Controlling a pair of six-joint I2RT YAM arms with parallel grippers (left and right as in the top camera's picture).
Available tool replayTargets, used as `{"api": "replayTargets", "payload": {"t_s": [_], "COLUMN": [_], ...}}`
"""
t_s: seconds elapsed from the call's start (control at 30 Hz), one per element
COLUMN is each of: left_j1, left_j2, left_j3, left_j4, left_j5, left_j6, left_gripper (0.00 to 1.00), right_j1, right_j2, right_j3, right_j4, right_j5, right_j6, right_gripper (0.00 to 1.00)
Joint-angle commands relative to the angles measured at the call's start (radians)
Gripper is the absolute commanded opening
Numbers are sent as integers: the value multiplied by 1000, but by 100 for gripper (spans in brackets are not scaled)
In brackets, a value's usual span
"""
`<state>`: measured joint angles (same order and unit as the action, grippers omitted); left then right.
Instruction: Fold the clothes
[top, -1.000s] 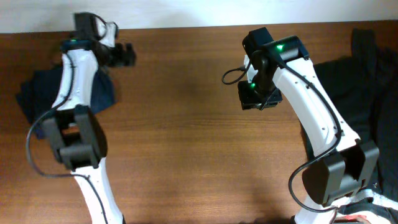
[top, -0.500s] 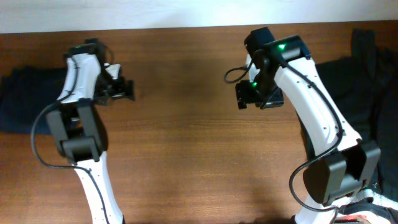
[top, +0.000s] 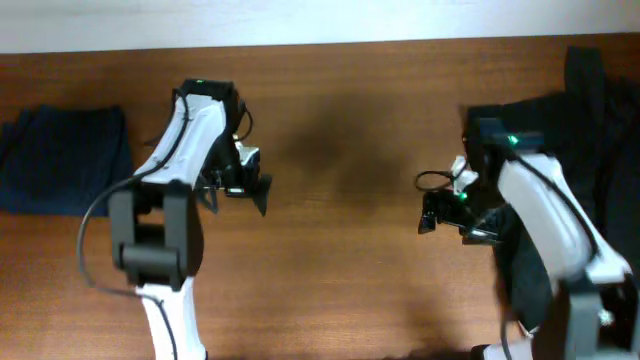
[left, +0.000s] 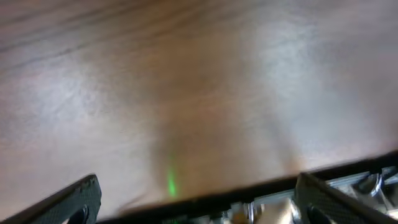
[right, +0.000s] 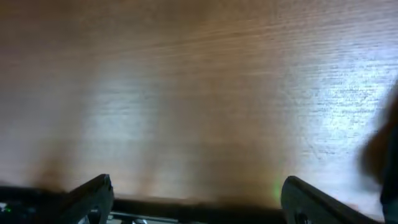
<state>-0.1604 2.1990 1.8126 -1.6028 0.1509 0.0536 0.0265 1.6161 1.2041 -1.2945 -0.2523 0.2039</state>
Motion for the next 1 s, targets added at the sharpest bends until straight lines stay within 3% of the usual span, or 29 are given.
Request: {"api": "replayTargets", "payload": {"t_s": [0.0, 0.07, 0.17, 0.23, 0.33, 0.57, 0.63, 0.8, 0.97], "left_j1": [3, 3, 3, 3, 3, 3, 3, 3, 3], "left_j2": [-337, -567, -1079, -1336, -1553, -1615, -1615, -1615, -1615], "left_j3": [-262, -460, -776, -900, -958, -958, -958, -958, -958], "left_j4": [188, 329, 593, 708, 780, 772, 772, 772, 772], "left_j5": [10, 10, 10, 10, 10, 10, 10, 10, 10], "left_j6": [-19, -24, -40, -43, -42, -42, -42, -42, -42], "left_gripper": [99, 99, 99, 99, 99, 99, 99, 99, 99], "right_j1": [-1, -1, -1, -1, -1, -1, -2, -1, -1], "right_j2": [-282, -467, -805, -1002, -1137, -1141, -1203, -1604, -1612], "right_j3": [-143, -222, -312, -322, -322, -322, -331, -751, -1039], "right_j4": [125, 186, 210, 207, 206, 206, 217, 677, 1119], "right_j5": [-22, -5, 75, 85, 84, 85, 189, 221, 247], "right_j6": [11, 19, 17, 14, 14, 14, -9, -124, -288], "right_gripper": [99, 99, 99, 99, 99, 99, 99, 99, 99]}}
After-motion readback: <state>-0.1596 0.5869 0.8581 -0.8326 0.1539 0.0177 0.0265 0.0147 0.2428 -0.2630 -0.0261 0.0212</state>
